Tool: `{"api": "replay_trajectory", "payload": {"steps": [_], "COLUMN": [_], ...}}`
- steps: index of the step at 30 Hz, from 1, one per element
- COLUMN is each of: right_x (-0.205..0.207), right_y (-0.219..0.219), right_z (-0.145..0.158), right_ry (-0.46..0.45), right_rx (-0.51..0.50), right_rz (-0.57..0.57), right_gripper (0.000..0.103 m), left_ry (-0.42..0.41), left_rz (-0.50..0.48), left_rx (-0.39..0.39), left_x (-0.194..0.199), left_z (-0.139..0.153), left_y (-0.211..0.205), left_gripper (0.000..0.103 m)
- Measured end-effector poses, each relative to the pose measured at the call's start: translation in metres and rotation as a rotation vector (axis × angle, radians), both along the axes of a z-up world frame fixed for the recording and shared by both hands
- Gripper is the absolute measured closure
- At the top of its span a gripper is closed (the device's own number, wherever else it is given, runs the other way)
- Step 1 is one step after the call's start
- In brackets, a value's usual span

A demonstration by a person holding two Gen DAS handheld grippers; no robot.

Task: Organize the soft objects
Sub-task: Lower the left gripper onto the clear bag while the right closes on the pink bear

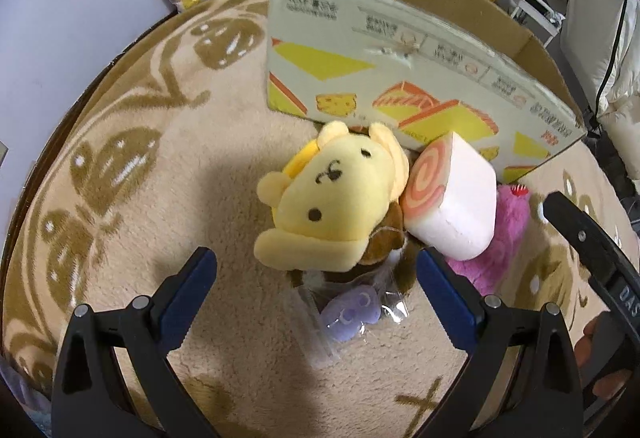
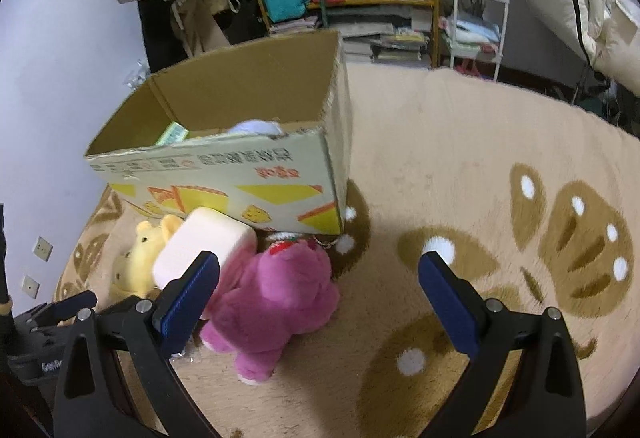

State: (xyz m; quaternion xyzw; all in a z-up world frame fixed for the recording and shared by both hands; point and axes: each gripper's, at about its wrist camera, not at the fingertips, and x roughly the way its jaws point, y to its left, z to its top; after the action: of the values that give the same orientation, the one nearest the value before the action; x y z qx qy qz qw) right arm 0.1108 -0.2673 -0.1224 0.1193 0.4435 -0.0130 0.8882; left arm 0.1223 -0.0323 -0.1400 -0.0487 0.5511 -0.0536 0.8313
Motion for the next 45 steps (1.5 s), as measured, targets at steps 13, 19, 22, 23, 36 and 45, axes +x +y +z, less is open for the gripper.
{"api": "replay_trajectory", "payload": {"steps": [13, 19, 22, 23, 36, 45], "right_x": [0.016, 0.019, 0.020, 0.019, 0.023, 0.024], "right_y": [0.019, 0.028, 0.029, 0.028, 0.026, 0.029], "right_z": [-0.028, -0.034, -0.036, -0.036, -0.043, -0.049], "right_ry": [0.092, 0.108, 0.110, 0.112, 0.134, 0.150], "right_rx": [-0.043, -0.061, -0.050, -0.043, -0.003, 0.017], "right_rz": [0.057, 0.082, 0.080, 0.079, 0.092, 0.093], "right_gripper": [0.000, 0.000, 0.000, 0.000, 0.000, 0.000], "left_ry": [0.071, 0.093, 0.084, 0.084, 0.078, 0.092], "left_rz": [-0.031, -0.015, -0.016, -0.019, -0.055, -0.091], "left_rx": [0.035, 0.047, 0.061, 0.063, 0.147, 0.180], "left_x": [0.000, 0.004, 0.005, 0.006, 0.011, 0.006], "left_z": [-0.025, -0.040, -0.043, -0.043, -0.056, -0.062], "left_y": [-0.013, -0.018, -0.020, -0.021, -0.039, -0.051], "left_gripper": [0.004, 0.004, 0.004, 0.004, 0.001, 0.001]}}
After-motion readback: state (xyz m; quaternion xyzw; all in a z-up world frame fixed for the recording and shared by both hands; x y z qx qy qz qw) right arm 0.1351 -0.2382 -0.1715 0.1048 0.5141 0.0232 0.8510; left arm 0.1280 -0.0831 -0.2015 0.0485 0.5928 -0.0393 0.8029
